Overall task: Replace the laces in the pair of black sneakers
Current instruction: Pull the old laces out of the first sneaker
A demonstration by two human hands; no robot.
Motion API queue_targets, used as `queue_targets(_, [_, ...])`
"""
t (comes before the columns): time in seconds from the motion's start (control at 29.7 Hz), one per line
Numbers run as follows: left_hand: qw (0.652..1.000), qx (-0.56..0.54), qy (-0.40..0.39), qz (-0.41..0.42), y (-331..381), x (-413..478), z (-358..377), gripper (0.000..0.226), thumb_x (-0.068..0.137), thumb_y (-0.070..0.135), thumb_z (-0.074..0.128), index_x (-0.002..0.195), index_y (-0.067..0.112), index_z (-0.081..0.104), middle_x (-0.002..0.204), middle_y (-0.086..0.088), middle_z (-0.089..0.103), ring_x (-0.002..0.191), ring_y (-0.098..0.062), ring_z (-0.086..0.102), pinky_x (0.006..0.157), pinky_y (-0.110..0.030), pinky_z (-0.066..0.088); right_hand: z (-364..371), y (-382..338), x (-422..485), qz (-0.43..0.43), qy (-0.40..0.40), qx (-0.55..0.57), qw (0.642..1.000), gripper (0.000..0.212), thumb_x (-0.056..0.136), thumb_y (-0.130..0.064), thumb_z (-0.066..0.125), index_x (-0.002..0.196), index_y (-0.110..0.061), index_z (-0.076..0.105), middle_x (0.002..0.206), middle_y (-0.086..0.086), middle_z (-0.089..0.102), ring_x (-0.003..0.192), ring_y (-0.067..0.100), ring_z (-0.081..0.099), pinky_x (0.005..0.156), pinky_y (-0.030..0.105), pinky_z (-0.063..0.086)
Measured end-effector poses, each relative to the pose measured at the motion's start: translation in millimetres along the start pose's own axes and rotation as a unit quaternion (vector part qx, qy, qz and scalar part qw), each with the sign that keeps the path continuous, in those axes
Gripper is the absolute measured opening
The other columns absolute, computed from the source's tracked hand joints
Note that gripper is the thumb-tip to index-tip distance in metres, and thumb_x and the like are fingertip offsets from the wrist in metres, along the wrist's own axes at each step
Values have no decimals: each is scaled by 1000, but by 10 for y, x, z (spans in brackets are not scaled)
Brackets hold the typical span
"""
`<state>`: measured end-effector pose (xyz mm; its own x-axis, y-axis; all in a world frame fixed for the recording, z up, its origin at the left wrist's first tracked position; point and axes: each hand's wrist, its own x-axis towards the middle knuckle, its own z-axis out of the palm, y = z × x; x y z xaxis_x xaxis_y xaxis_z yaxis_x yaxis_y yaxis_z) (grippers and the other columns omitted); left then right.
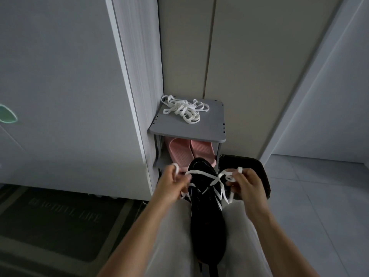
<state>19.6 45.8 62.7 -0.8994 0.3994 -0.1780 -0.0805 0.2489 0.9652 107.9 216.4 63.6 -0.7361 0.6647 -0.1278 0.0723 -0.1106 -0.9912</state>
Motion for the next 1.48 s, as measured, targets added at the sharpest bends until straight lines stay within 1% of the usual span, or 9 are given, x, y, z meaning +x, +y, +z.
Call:
queue_targets(0.13, [995,94,-35,28,-145,6,132,26,89,14,59,114,13,54,106,-1,61,92,-11,59,71,-15,44,145,45,-53,-24,-82,-60,995,9,90,-2,53,95,-7,59,82,3,65,62,4,58,54,15,44])
queue_targets(0.44, [969,225,-42,94,-66,46,20,11,90,16,56,82,9,52,67,3,49,57,-8,45,53,-17,33,126,63,50,-98,-161,-342,921,8,86,-15,64,83,-9,61,73,-2,57,60,4,50,57,10,41])
queue_targets(0.57, [919,356,8,168,39,-8,94,9,93,17,48,89,8,47,80,1,44,68,-12,45,55,-17,28,137,8,46,-142,-171,-406,886,13,92,-19,56,81,-11,54,73,-2,53,58,6,43,52,12,37])
queue_targets(0.74, [932,292,161,141,325,249,-373,9,92,13,47,86,10,41,84,-8,49,67,-19,44,60,-29,32,40,-101,107,-112,-114,-344,925,24,92,-17,54,70,-16,47,61,-2,47,51,10,41,46,13,37])
queue_targets(0.87, [949,257,48,176,318,198,-345,9,92,14,51,87,12,44,80,-7,58,68,-26,58,61,-41,47,156,-81,65,-66,-106,-193,973,21,94,-12,52,74,-6,52,55,-4,50,47,6,45,50,19,39])
queue_targets(1.04, [957,188,-101,195,64,24,118,28,92,8,52,118,18,54,97,2,64,85,-11,62,78,-28,49,202,-103,0,-13,-146,-64,987,21,94,-6,48,74,-2,53,53,-3,51,47,6,48,49,18,42])
queue_targets(1.14, [943,209,-95,241,-15,6,322,33,88,7,56,118,19,62,114,3,65,107,-8,57,92,-20,43,227,-66,-26,-3,-150,-38,988,22,94,-6,48,74,-2,54,55,2,49,50,11,47,52,22,43])
queue_targets(1.28, [926,303,-79,212,-113,67,375,29,91,15,52,118,19,62,119,3,63,112,-11,53,88,-16,32,158,-409,102,18,-83,244,966,26,96,0,40,75,-4,54,51,0,55,45,6,49,48,15,46])
queue_targets(1.48, [981,97,-66,157,60,43,240,13,97,12,43,103,20,50,69,6,54,62,-4,51,66,-17,41,3,-596,232,-44,-125,-18,991,13,93,-5,50,85,-5,61,58,-3,56,53,7,51,54,15,49])
